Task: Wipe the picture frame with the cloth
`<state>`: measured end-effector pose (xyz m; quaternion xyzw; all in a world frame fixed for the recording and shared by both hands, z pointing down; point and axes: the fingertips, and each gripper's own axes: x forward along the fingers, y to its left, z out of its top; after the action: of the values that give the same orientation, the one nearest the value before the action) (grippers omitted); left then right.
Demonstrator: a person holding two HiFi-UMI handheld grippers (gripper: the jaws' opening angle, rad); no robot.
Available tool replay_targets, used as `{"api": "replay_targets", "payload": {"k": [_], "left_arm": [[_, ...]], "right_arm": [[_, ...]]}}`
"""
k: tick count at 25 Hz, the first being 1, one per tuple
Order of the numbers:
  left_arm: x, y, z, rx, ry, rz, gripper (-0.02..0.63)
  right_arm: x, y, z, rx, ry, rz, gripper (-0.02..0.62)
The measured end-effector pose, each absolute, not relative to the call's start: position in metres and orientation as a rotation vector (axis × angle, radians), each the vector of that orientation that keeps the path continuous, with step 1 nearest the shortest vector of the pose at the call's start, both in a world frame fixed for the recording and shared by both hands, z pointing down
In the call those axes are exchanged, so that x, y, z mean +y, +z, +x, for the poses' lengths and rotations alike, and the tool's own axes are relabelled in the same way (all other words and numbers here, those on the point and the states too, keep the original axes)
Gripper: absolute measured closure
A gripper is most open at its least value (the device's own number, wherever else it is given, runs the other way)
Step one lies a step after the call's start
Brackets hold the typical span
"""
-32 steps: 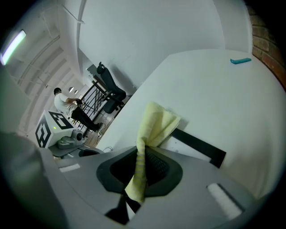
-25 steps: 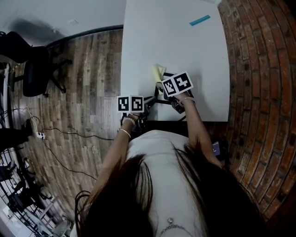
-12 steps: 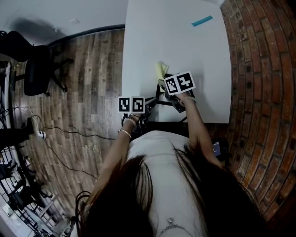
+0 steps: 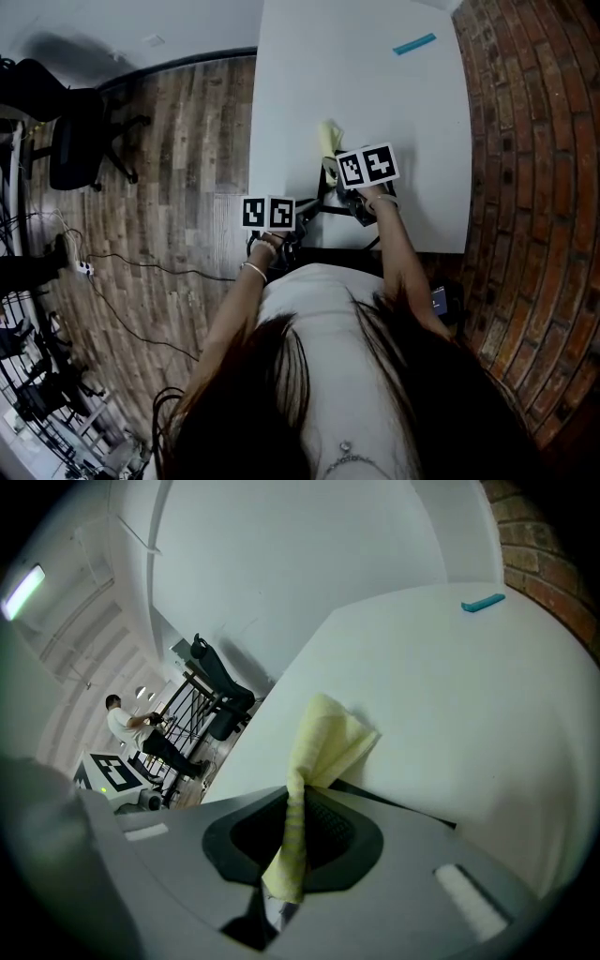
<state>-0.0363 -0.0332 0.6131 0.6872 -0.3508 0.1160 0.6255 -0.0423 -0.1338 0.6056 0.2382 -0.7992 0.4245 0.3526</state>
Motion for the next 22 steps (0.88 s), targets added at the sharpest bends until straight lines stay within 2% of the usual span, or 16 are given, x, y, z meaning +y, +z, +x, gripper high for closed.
{"api": "replay_targets", "payload": {"k": [22], "left_arm": [[-0.037,0.612,-0.035,-0.795,0.266,1.565,0.541]], "right_arm": [[-0.149,0.603,-0.055,-2.103,1.24,0.591,0.56]]}}
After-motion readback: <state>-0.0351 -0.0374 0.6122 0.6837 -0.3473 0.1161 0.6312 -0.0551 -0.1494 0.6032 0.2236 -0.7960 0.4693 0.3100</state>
